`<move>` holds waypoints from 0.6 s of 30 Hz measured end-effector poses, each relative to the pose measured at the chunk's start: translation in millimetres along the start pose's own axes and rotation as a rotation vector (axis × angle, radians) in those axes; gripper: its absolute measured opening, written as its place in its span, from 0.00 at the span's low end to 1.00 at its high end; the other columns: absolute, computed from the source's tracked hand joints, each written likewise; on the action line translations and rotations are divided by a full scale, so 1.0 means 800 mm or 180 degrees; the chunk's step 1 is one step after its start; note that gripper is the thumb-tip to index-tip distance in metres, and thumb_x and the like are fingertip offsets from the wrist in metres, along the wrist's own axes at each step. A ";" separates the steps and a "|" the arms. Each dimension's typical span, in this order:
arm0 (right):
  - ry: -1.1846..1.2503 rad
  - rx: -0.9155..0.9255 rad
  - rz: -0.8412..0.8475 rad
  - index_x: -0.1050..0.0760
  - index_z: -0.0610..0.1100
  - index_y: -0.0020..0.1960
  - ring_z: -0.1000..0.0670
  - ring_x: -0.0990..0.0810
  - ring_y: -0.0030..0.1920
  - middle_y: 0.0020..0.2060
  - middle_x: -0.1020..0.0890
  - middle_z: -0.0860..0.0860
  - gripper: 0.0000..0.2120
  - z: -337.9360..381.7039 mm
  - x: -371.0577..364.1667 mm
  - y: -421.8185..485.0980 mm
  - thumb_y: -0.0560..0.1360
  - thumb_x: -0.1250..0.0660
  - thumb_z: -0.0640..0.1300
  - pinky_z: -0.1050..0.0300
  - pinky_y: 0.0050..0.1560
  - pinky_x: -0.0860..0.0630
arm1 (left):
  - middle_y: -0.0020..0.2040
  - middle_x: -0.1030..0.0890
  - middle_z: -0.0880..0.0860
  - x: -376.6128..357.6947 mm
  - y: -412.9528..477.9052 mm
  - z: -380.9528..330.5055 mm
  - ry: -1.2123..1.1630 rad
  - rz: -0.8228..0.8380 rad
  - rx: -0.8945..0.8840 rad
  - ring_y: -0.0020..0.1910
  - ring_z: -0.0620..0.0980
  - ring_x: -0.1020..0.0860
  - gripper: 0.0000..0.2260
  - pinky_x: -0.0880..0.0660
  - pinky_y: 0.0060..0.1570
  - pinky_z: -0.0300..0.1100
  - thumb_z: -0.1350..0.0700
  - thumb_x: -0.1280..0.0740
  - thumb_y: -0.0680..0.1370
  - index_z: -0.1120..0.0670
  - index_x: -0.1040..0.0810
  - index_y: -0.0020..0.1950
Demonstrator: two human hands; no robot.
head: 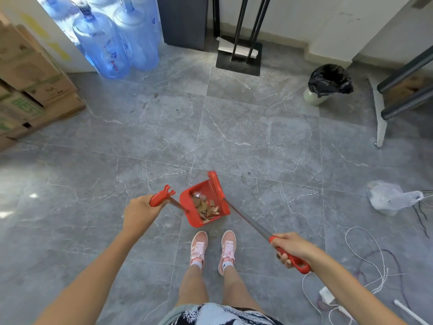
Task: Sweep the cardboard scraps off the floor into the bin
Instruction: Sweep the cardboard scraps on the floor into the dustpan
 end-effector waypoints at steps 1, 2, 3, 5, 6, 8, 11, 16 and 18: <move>0.0058 -0.0018 -0.0010 0.32 0.42 0.42 0.55 0.37 0.15 0.25 0.34 0.47 0.07 0.004 0.010 -0.005 0.77 0.43 0.35 0.70 0.17 0.39 | 0.20 0.31 0.48 0.003 -0.001 0.000 -0.0016 -0.0031 0.0044 0.22 0.47 0.30 0.17 0.36 0.24 0.39 0.41 0.29 0.72 0.45 0.27 0.26; 0.0111 -0.0026 -0.0031 0.33 0.42 0.40 0.55 0.37 0.15 0.24 0.33 0.47 0.08 0.008 0.019 -0.011 0.77 0.43 0.34 0.70 0.17 0.39 | 0.21 0.31 0.48 0.005 -0.002 -0.003 0.0000 -0.0035 0.0065 0.22 0.48 0.29 0.17 0.36 0.24 0.39 0.40 0.29 0.72 0.46 0.27 0.27; 0.0147 -0.0014 -0.0056 0.33 0.43 0.39 0.55 0.36 0.15 0.24 0.33 0.47 0.09 0.014 0.027 -0.018 0.77 0.43 0.34 0.70 0.17 0.39 | 0.21 0.30 0.48 0.006 -0.003 -0.010 0.0007 -0.0027 0.0052 0.22 0.48 0.29 0.17 0.36 0.24 0.40 0.40 0.29 0.72 0.45 0.27 0.28; 0.0152 0.0057 -0.0111 0.32 0.42 0.41 0.56 0.36 0.15 0.24 0.33 0.46 0.08 0.027 0.042 -0.030 0.77 0.43 0.34 0.70 0.16 0.38 | 0.21 0.31 0.49 0.009 -0.003 -0.026 -0.0085 -0.0037 -0.0027 0.22 0.48 0.30 0.18 0.36 0.24 0.41 0.40 0.29 0.72 0.44 0.29 0.26; 0.0134 0.0097 -0.0133 0.32 0.42 0.42 0.55 0.36 0.15 0.25 0.33 0.46 0.07 0.035 0.046 -0.035 0.77 0.43 0.33 0.70 0.16 0.38 | 0.21 0.32 0.49 0.012 -0.002 -0.035 -0.0138 -0.0067 -0.0058 0.22 0.48 0.31 0.18 0.36 0.25 0.41 0.41 0.29 0.72 0.45 0.30 0.26; 0.0081 0.0190 -0.0167 0.33 0.41 0.41 0.56 0.36 0.15 0.27 0.33 0.46 0.07 0.053 0.054 -0.044 0.77 0.43 0.33 0.70 0.16 0.38 | 0.21 0.32 0.48 0.023 0.005 -0.051 -0.0192 -0.0120 -0.0095 0.22 0.49 0.31 0.18 0.35 0.25 0.42 0.40 0.29 0.72 0.48 0.27 0.28; 0.0031 0.0353 -0.0234 0.33 0.40 0.42 0.56 0.35 0.15 0.28 0.32 0.45 0.06 0.084 0.064 -0.058 0.77 0.42 0.34 0.69 0.16 0.37 | 0.21 0.32 0.48 0.038 0.019 -0.083 -0.0196 -0.0146 -0.0183 0.24 0.49 0.30 0.18 0.36 0.26 0.42 0.41 0.29 0.72 0.48 0.29 0.27; -0.0020 0.0653 -0.0354 0.31 0.39 0.44 0.56 0.35 0.14 0.29 0.32 0.45 0.05 0.131 0.069 -0.079 0.77 0.43 0.33 0.70 0.16 0.36 | 0.22 0.32 0.48 0.062 0.043 -0.152 -0.0243 -0.0257 -0.0423 0.24 0.50 0.31 0.21 0.38 0.25 0.42 0.42 0.30 0.72 0.49 0.33 0.25; -0.0014 0.0742 -0.0384 0.30 0.38 0.47 0.56 0.35 0.14 0.29 0.32 0.45 0.03 0.144 0.072 -0.088 0.77 0.42 0.33 0.69 0.17 0.36 | 0.21 0.33 0.48 0.071 0.051 -0.177 -0.0293 -0.0296 -0.0523 0.24 0.50 0.32 0.22 0.38 0.25 0.42 0.43 0.29 0.72 0.50 0.34 0.25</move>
Point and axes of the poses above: each hand's wrist, its own y-axis towards the middle knuckle, its own x-axis out of the back of the hand, z = x × y, the point moved 6 cm from there along y, towards the middle knuckle
